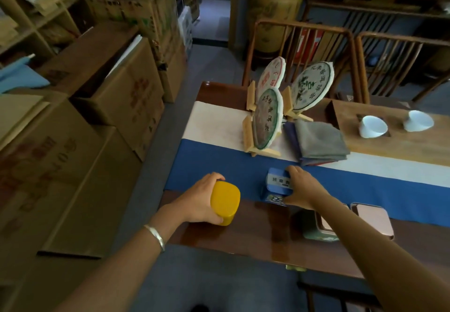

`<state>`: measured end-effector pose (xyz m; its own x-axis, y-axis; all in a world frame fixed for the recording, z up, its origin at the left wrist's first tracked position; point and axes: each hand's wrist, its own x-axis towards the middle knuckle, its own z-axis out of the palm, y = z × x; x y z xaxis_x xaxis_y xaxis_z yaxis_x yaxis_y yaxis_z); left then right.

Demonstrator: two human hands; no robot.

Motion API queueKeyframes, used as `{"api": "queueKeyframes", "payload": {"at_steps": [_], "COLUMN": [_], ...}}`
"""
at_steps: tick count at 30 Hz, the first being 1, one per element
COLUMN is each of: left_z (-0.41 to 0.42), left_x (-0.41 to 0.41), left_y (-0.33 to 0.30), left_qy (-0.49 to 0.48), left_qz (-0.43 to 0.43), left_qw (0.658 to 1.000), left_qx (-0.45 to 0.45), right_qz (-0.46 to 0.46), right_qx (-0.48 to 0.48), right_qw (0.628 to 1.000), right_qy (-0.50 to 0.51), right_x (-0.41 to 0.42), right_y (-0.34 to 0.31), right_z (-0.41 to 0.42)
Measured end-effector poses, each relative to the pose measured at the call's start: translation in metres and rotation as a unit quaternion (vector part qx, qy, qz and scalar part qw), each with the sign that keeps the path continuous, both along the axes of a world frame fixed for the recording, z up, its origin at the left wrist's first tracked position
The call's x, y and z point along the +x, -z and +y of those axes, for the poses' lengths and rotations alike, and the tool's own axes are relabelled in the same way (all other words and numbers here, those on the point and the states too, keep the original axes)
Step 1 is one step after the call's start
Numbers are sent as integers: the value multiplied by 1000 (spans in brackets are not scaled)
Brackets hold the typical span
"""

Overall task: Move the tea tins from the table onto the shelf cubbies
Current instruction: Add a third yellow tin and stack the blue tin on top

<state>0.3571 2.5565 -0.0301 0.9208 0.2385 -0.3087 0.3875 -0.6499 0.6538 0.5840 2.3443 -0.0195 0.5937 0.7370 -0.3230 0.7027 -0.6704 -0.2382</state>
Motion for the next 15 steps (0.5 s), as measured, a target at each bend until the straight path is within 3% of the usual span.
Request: {"api": "queueKeyframes", "payload": {"at_steps": [8, 15], "left_z": [5, 40], "left_x": [-2, -12], "left_y": [-9, -99], "left_qy": [-72, -152], "left_qz": [-29, -101], "left_qw": [996, 980], "left_qx": [-44, -76], "right_qz": [50, 77], "right_qx": [82, 215], "right_qw": [995, 974], "right_qy": [23, 13], "right_x": [-5, -19], "right_y": [-13, -101], "right_z": [6, 43]}}
